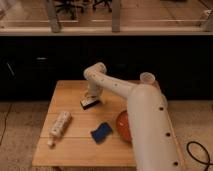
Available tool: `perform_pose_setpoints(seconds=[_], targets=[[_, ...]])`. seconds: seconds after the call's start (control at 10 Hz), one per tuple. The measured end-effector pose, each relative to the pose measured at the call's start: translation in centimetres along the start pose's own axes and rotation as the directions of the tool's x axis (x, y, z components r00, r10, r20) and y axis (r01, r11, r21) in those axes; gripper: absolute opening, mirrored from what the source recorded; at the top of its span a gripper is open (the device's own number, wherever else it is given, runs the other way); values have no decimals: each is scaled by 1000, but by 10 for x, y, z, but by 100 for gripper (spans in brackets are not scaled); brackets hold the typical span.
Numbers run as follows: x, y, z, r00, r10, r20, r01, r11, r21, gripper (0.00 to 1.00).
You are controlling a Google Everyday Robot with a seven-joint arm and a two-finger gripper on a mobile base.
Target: Place the eraser on the white sponge
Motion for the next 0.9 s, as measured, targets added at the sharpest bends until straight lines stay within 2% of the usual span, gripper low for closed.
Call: perform_pose_setpoints(seconds=[0.5, 0.9], targets=[[-5, -5, 1, 1000, 1, -14, -1, 1000, -1, 80], [-7, -14, -5, 999, 45, -21, -44, 998, 50, 80]])
